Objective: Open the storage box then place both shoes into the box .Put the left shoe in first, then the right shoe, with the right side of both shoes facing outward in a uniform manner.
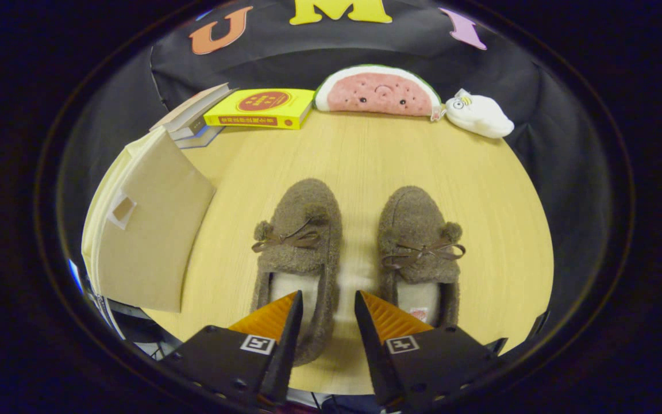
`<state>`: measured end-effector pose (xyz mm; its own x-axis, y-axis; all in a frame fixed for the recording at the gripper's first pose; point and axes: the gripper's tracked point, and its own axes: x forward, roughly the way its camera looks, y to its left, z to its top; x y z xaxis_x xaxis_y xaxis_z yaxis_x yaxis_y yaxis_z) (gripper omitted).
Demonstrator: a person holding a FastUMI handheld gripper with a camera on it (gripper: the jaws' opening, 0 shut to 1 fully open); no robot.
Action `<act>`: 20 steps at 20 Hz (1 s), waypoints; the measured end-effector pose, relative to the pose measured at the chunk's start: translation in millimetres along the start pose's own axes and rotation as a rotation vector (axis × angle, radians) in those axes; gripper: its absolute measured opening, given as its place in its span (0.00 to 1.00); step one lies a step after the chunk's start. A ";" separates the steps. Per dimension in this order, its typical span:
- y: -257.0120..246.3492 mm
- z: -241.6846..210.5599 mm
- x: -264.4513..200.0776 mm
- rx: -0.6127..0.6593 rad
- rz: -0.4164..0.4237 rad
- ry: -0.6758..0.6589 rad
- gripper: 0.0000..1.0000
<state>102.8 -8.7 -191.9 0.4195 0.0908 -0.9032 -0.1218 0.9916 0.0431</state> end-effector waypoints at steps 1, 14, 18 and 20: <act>2.9 -1.4 5.8 -0.008 0.012 0.013 0.49; 19.2 21.4 -59.2 0.095 0.052 -0.066 0.00; 47.8 39.4 -113.4 0.097 0.073 -0.141 0.00; 68.7 50.9 -139.1 0.090 0.082 -0.190 0.00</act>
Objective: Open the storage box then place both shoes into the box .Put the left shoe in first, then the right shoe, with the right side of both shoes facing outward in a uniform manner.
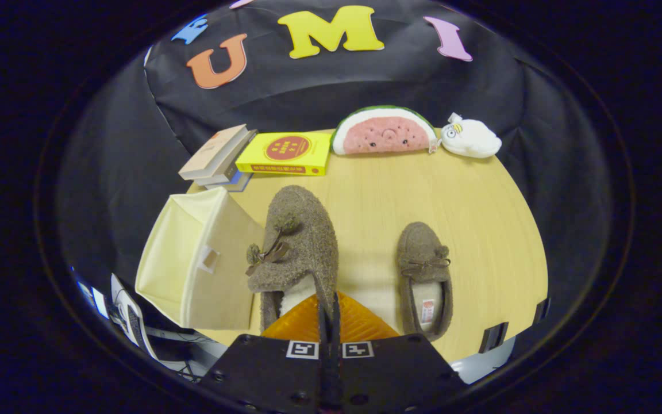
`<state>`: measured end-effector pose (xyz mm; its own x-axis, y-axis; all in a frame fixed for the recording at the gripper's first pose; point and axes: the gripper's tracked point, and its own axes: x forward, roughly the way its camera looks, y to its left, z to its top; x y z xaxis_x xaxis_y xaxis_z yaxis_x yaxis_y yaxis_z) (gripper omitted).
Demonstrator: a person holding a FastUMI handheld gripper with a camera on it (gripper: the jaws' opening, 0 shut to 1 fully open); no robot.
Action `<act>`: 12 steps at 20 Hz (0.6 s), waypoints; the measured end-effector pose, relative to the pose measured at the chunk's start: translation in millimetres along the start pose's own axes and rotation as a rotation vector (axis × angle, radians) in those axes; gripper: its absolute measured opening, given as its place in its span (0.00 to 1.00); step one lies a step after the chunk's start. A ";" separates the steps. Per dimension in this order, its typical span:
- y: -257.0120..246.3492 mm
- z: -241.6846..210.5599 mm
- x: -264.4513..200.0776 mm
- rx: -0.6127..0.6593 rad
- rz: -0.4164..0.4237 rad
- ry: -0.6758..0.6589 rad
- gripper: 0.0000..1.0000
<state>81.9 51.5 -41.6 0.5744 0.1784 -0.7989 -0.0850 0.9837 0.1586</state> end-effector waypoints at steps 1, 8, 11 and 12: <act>13.4 6.1 -8.3 0.000 0.010 -0.025 0.00; 119.4 24.0 -25.2 -0.014 0.092 -0.076 0.00; 165.1 25.4 -10.0 -0.005 0.133 -0.080 0.00; 179.8 24.3 -0.9 0.000 0.147 -0.074 0.00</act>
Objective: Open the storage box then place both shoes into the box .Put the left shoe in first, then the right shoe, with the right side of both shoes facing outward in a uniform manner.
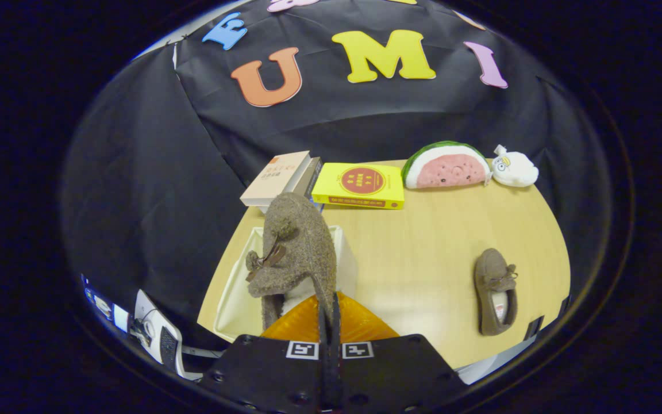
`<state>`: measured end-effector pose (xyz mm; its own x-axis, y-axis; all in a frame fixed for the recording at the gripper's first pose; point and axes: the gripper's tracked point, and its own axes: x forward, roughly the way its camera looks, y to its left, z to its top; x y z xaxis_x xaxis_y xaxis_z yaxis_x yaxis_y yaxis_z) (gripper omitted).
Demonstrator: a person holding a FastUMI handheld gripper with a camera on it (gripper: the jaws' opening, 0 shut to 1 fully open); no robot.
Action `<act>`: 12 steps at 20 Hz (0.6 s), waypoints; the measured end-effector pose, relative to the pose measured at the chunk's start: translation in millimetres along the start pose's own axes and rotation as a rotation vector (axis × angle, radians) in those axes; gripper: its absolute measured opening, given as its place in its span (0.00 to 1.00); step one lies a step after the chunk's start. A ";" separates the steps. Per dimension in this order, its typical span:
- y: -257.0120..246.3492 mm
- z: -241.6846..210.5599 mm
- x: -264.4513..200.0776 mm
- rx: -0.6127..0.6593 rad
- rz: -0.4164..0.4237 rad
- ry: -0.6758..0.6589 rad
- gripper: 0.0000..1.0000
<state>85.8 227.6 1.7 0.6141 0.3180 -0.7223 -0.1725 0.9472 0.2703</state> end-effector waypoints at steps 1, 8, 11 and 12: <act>10.8 -3.8 10.0 0.005 0.008 0.009 0.00; 47.9 -43.9 92.9 0.104 0.033 0.079 0.00; 59.1 -60.7 116.1 0.135 0.015 0.079 0.00; 60.6 -67.0 121.3 0.122 -0.008 0.086 0.00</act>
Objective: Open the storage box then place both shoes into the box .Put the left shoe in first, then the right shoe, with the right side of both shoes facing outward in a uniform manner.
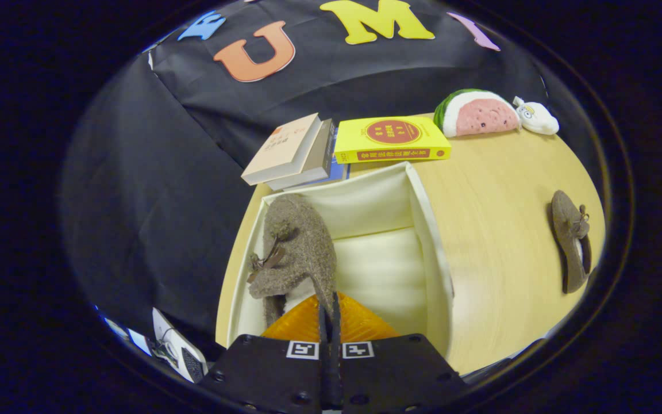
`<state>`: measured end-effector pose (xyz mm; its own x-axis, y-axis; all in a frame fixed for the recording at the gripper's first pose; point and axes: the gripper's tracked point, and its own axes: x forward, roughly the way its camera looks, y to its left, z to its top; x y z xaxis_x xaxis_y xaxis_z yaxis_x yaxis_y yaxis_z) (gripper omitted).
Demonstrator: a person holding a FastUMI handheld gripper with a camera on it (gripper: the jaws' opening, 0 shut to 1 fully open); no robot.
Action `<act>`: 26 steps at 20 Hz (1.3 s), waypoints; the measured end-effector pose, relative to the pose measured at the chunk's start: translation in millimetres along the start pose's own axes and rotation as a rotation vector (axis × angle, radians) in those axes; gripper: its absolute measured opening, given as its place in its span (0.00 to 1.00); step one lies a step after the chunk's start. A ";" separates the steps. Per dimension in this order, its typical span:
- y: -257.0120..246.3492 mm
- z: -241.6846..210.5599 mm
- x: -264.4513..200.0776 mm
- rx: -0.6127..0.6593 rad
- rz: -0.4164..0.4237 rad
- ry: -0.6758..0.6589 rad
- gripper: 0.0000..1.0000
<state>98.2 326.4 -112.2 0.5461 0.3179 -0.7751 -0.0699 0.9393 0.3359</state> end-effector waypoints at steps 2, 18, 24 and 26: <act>1.4 -10.8 10.7 -0.012 -0.041 0.010 0.00; 2.2 -3.2 -34.1 -0.182 -0.041 -0.084 0.44; -44.3 17.0 -108.8 -0.287 -0.048 -0.213 0.76; -70.3 29.7 -128.0 -0.286 -0.069 -0.264 0.82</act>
<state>58.0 215.8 -20.7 0.7507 0.2434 -0.6142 -0.2350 0.9672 0.0961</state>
